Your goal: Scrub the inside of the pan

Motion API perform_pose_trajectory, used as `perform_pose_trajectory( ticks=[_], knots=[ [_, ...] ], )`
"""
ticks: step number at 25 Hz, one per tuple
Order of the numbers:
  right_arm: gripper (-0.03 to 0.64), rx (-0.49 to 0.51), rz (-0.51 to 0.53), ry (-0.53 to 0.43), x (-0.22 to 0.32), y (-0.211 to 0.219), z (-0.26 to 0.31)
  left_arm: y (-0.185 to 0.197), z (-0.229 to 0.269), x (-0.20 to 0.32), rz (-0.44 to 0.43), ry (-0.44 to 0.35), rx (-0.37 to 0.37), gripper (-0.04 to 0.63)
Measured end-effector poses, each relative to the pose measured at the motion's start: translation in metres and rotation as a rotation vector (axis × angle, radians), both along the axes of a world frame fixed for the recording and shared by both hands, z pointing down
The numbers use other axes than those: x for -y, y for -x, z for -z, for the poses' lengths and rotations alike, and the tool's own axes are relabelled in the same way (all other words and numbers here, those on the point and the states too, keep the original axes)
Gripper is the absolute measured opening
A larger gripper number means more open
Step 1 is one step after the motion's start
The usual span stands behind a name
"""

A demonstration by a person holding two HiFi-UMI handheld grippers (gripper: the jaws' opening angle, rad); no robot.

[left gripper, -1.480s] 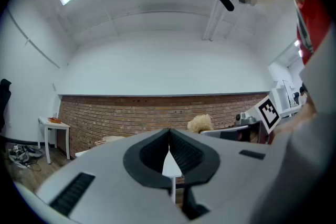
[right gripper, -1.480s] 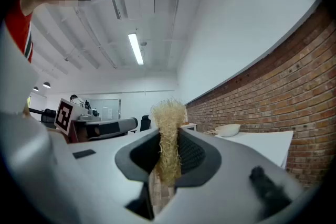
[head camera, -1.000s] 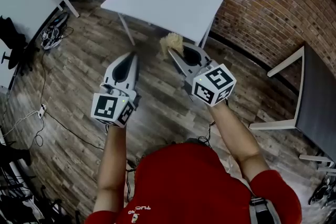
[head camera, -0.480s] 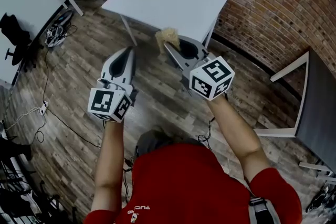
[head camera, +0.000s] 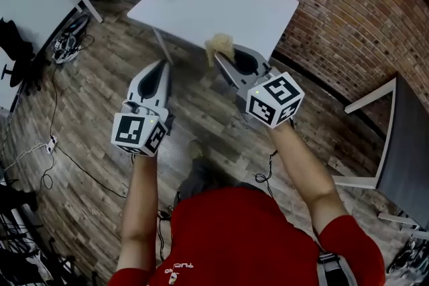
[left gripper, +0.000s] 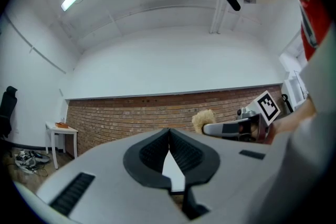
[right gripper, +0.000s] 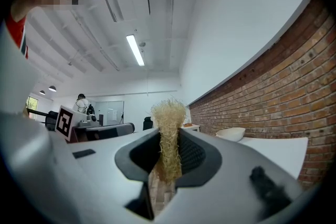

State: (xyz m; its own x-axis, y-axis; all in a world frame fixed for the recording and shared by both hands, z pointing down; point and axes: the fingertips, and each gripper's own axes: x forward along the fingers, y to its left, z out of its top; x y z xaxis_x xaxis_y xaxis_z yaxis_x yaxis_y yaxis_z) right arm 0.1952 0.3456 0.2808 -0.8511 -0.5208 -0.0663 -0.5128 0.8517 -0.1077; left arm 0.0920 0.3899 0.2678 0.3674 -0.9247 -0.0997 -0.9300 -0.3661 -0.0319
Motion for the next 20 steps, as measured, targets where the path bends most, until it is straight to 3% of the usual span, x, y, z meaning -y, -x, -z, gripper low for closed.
perform_pose_trajectory(
  ticks=[20],
  knots=[
    [0.087, -0.041, -0.103, 0.01, 0.208, 0.125, 0.008, 0.144, 0.009, 0.219, -0.068, -0.014, -0.01, 0.014]
  ],
)
